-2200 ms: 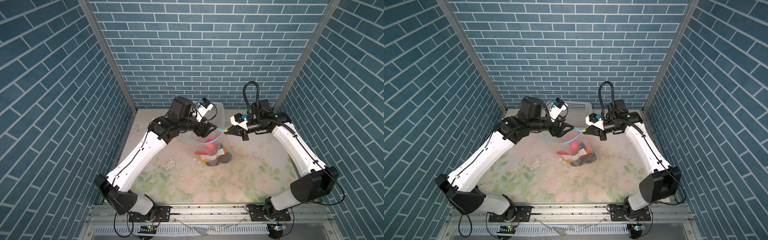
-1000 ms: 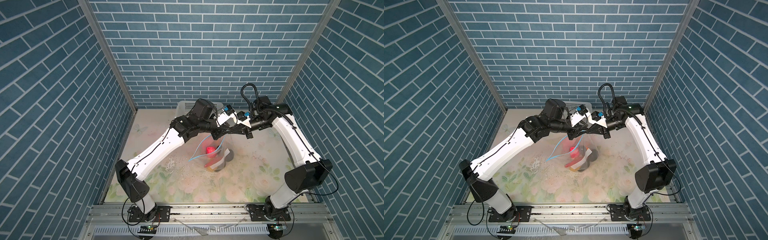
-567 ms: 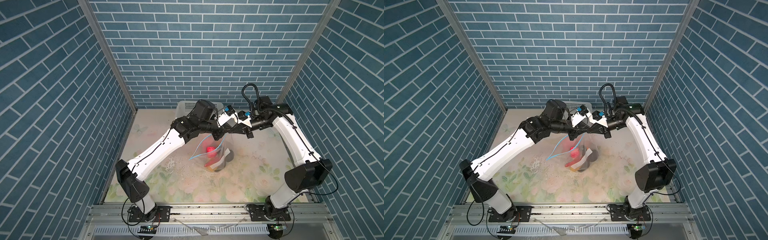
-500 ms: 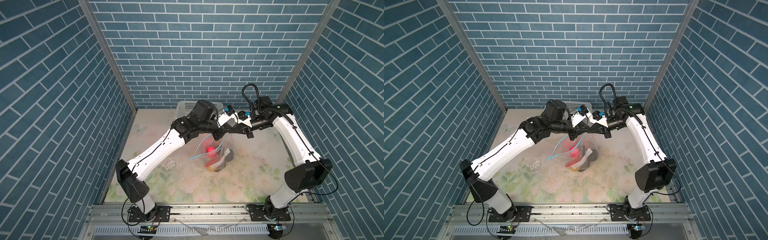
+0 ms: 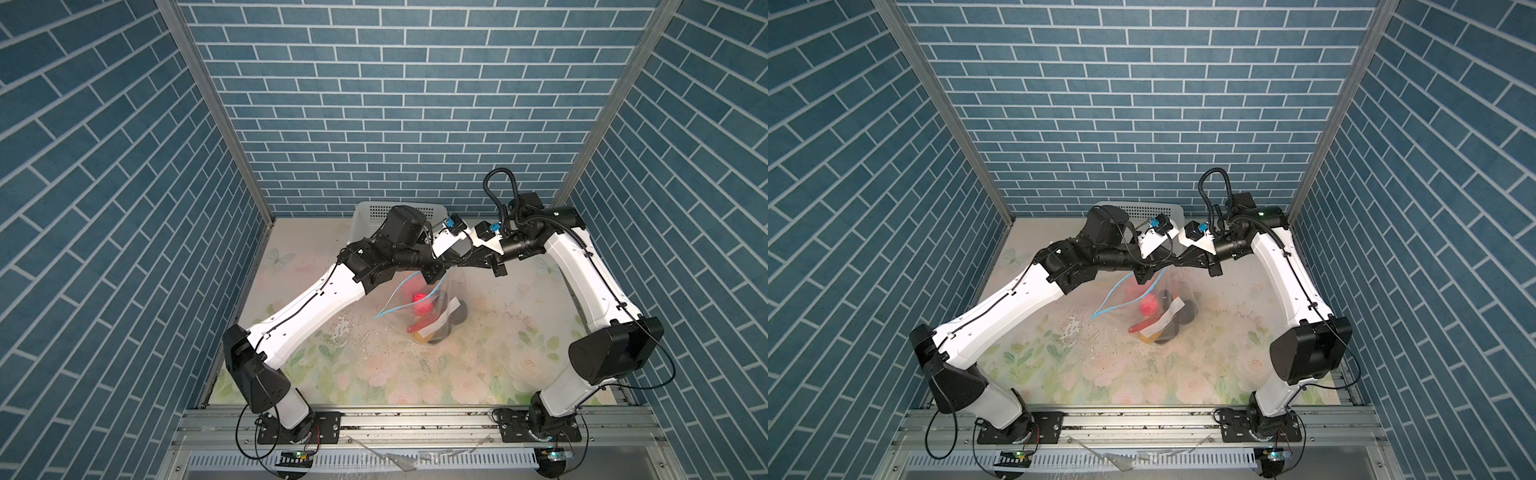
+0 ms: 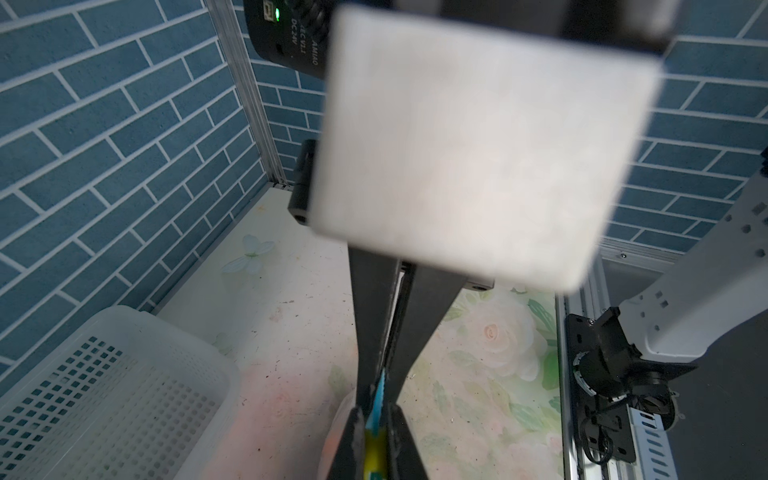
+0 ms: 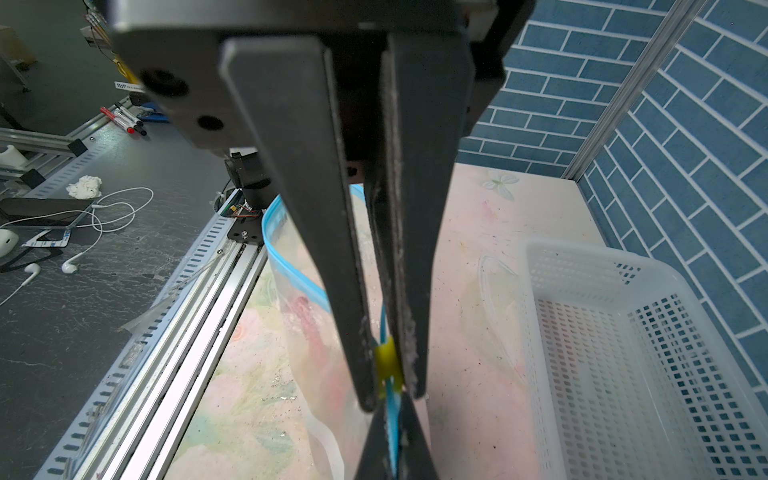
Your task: Place the food in the zip-top bag and seal the zipper
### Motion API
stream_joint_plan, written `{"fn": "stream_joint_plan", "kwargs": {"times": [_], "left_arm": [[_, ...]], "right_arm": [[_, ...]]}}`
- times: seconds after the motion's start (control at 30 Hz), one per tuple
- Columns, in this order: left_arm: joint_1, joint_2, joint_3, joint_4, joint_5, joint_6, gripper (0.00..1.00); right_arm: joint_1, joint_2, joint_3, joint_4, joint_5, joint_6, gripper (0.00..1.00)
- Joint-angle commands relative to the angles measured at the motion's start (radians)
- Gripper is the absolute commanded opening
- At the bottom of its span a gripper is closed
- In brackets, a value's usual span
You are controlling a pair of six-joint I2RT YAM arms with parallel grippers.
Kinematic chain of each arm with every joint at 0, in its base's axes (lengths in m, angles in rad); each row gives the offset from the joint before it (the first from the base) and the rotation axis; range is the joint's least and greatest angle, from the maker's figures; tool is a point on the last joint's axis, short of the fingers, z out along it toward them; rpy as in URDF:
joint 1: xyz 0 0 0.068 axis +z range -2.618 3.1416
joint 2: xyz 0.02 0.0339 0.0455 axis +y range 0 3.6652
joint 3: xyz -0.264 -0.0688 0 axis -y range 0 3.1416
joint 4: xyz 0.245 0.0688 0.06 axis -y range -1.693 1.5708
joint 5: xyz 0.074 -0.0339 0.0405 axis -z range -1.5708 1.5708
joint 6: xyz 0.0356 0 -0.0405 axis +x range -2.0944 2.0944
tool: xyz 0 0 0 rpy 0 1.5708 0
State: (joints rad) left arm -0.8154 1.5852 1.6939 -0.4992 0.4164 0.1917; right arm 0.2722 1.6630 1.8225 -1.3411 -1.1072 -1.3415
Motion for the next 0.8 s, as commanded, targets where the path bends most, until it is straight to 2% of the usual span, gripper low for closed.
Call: {"fn": "stream_joint_plan", "kwargs": {"times": [0.0,0.63,0.77], "left_arm": [[0.013,-0.032,-0.028,-0.12,-0.071,0.013,0.0],[0.025,-0.176,-0.177,-0.148,-0.156,0.009,0.0],[0.025,-0.172,-0.176,-0.128,-0.119,-0.007,0.0]], "right_arm": [[-0.03,-0.011,0.05,-0.03,-0.079,-0.058,0.0],[-0.075,-0.04,0.02,0.005,-0.073,-0.027,0.0],[-0.073,-0.059,-0.018,0.052,-0.109,-0.006,0.0]]}}
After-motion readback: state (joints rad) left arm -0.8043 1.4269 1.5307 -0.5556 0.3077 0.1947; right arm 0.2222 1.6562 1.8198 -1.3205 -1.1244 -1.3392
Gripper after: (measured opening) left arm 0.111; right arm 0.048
